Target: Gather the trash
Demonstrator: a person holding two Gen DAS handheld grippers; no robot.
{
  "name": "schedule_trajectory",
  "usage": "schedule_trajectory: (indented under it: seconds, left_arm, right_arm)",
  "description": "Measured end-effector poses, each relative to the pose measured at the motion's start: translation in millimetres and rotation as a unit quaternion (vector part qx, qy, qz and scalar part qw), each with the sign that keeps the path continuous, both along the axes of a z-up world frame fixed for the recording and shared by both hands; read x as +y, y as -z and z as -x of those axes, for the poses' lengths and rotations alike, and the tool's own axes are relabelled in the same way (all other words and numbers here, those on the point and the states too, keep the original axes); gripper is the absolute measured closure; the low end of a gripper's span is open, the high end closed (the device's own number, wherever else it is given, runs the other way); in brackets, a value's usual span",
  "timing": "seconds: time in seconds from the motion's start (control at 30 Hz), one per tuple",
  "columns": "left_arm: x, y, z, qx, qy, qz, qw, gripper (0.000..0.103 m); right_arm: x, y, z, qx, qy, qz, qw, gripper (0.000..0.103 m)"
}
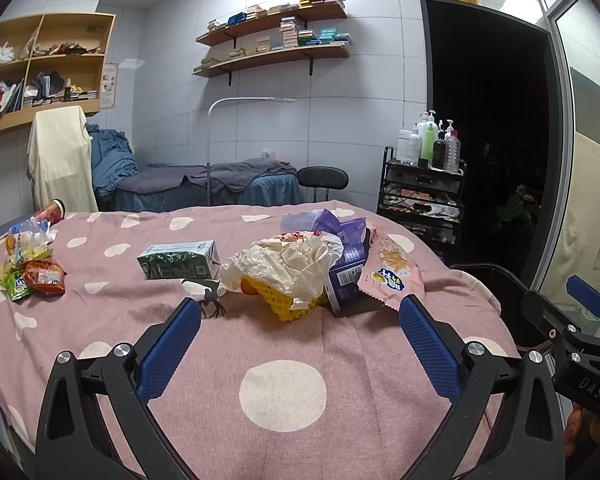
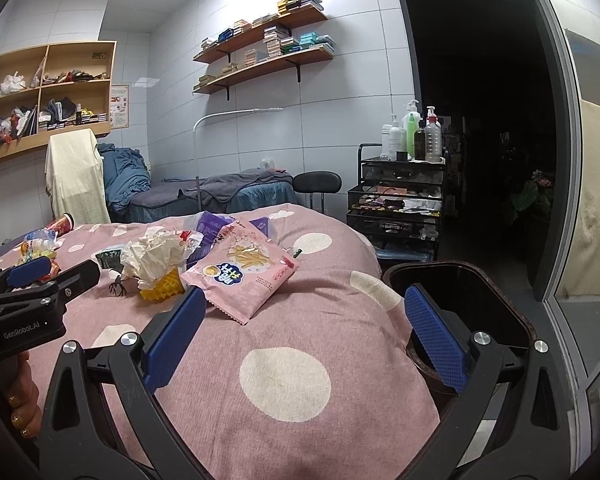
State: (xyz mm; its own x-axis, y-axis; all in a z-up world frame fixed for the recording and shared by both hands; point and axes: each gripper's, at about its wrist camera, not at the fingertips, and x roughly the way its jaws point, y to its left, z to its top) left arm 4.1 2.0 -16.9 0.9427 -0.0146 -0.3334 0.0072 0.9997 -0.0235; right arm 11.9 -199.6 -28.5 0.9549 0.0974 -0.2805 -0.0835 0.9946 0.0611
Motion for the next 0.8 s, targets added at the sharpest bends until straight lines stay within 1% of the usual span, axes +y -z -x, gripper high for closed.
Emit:
schedule_trajectory:
  seconds: [0.23, 0.4, 0.57, 0.67, 0.8]
  left_arm:
    - [6, 5, -6, 0.018, -0.002, 0.001, 0.9998, 0.005]
    - [14, 13, -18, 0.051, 0.005, -0.003, 0.9987, 0.005]
    - [27, 18, -36, 0.078, 0.001, -0.020, 0.9967, 0.005]
    - [33, 17, -47, 0.089, 0.009, -0.016, 0.9959, 0.005]
    - [35, 18, -59, 0.102, 0.015, -0.010, 0.9946, 0.005]
  right_arm:
    - [9, 4, -13, 0.029, -0.016, 0.020, 0.999, 0.005]
    - [28, 7, -41, 0.069, -0.042, 0.070, 0.994, 0.005]
    - [58, 11, -73, 0.104, -0.077, 0.130, 0.983, 0.005]
    - [77, 17, -90, 0.120, -0.090, 0.169, 0.974, 0.005]
    - [93, 24, -108, 0.134, -0.094, 0.207, 0.964, 0.006]
